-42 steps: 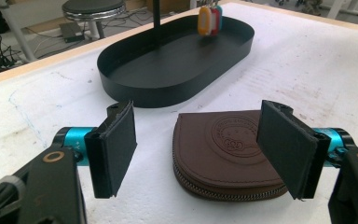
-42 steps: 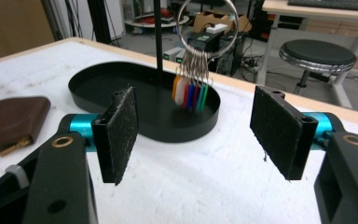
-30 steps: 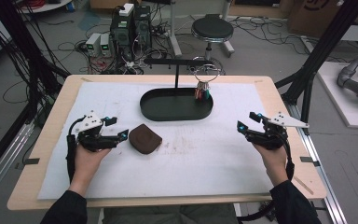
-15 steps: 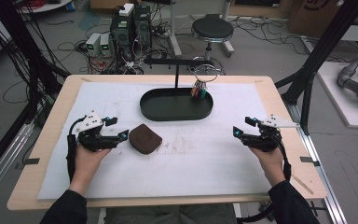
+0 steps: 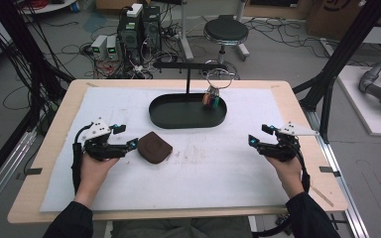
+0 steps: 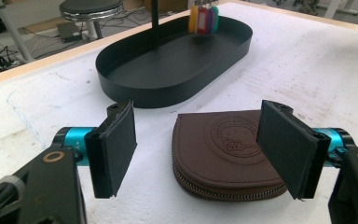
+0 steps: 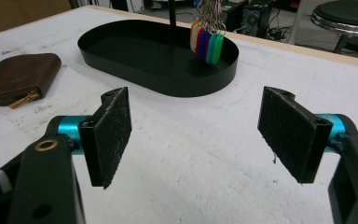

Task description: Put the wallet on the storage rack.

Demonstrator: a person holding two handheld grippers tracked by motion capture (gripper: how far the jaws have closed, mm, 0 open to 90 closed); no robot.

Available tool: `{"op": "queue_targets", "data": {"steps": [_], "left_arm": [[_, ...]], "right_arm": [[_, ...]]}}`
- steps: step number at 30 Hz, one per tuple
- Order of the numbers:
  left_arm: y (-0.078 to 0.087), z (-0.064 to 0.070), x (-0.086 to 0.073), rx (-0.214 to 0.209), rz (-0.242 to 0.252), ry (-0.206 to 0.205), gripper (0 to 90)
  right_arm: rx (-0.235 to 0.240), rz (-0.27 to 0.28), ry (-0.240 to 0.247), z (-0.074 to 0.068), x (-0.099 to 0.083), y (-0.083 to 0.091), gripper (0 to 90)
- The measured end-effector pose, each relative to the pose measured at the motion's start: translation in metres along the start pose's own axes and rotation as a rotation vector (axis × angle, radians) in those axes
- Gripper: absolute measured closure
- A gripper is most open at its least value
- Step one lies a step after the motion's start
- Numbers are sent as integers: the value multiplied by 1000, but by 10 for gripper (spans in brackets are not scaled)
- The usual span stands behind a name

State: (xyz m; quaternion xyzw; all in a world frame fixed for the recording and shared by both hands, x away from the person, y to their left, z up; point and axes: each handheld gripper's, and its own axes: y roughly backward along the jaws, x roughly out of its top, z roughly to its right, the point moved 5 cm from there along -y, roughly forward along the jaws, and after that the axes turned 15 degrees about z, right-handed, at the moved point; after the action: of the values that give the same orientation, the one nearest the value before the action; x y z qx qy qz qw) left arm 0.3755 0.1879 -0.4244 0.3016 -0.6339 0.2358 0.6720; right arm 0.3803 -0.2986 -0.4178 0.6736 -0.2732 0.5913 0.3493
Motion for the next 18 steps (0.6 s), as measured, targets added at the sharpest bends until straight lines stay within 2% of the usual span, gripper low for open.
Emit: {"op": "queue_targets", "data": {"steps": [9,18], "left_arm": [[-4,3,-1,3,-16,7,283],[-11,5,-5,3,-50,36,283]], "right_arm": [[-1,0,5,0,0,0,262],[-4,6,2,1,0,1,264]]}}
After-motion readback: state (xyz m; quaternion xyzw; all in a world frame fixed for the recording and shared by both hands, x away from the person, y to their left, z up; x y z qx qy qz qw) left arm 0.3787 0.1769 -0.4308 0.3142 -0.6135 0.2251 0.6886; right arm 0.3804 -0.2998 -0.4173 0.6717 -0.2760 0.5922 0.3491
